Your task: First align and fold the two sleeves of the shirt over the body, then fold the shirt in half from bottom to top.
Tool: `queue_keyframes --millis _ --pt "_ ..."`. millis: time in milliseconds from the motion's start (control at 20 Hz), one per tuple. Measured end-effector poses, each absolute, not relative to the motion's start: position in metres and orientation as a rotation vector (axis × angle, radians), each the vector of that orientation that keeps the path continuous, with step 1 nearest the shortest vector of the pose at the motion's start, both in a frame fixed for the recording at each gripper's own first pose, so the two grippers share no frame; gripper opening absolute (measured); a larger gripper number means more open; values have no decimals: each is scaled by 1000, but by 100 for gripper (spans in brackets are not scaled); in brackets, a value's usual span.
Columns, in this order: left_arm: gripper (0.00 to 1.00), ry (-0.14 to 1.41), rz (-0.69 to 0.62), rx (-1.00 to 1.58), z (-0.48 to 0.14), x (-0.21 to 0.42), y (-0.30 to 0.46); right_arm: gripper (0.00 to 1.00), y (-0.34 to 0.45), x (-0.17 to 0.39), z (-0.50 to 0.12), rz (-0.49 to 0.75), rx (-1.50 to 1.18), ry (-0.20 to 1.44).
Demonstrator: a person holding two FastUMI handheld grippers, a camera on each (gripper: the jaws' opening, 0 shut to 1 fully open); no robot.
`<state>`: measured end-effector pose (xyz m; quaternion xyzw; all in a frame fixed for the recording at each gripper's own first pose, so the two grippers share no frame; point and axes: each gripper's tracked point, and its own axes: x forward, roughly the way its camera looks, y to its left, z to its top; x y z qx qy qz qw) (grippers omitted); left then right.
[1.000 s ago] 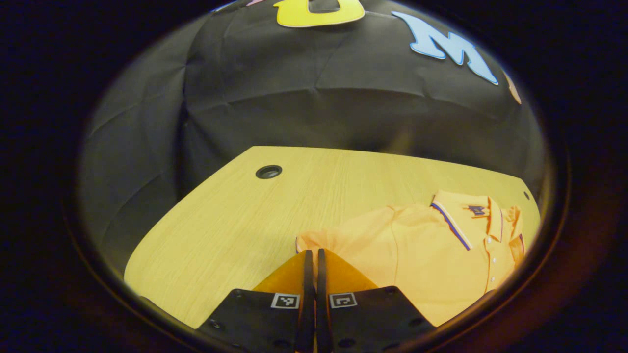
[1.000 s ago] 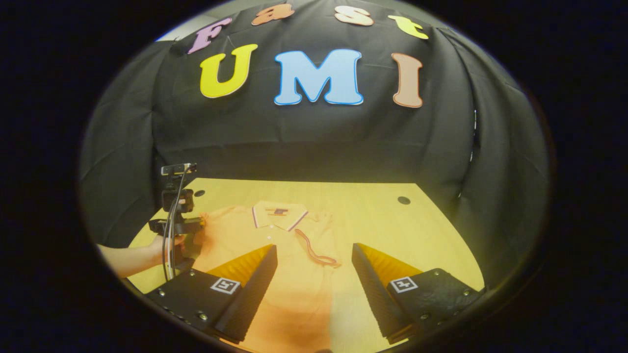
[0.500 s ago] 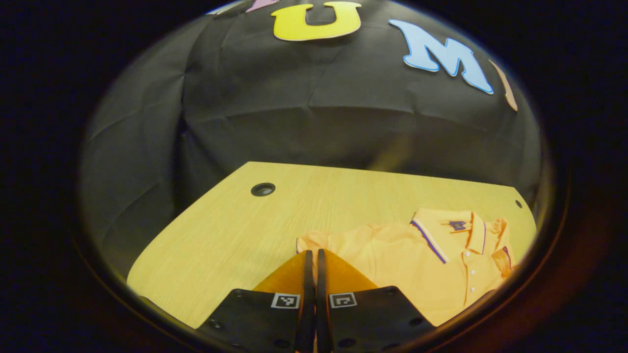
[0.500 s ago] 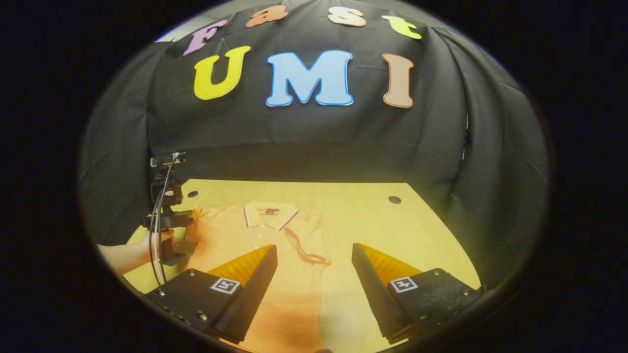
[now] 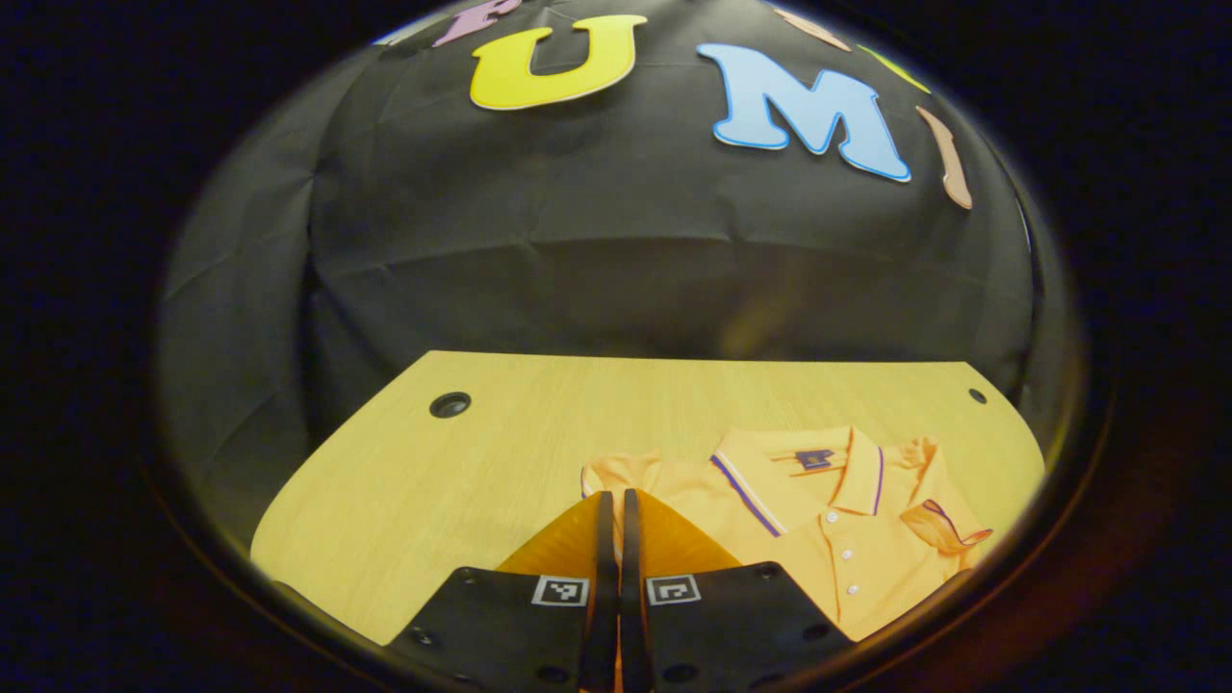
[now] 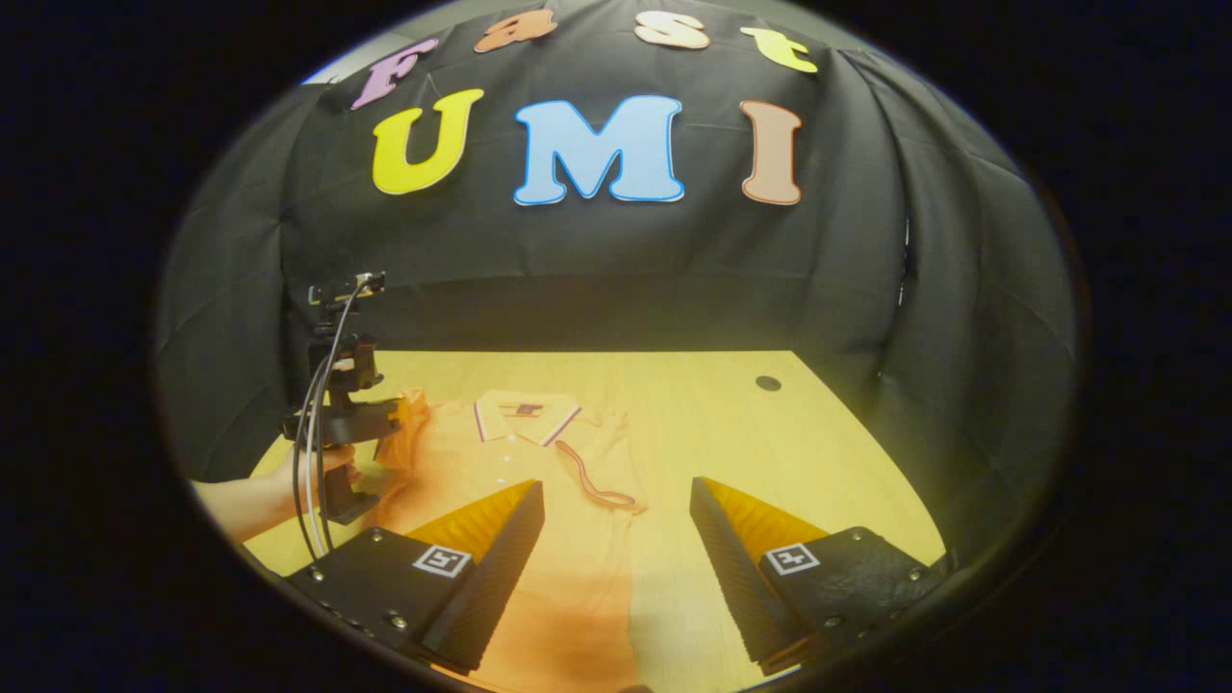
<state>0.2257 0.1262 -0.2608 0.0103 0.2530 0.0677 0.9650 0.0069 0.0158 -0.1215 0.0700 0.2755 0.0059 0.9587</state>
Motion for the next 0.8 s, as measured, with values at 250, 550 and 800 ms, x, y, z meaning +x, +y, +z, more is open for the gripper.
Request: queue_keyframes --millis 250,550,800 --pt "7 546 66 48 -273 227 89 95 15 -3 -127 -18 149 584" --pt "9 621 17 37 -298 224 71 95 16 -18 -139 -81 171 612" --pt "27 654 -8 -20 -302 216 68 95 17 -23 -135 -79 171 605"
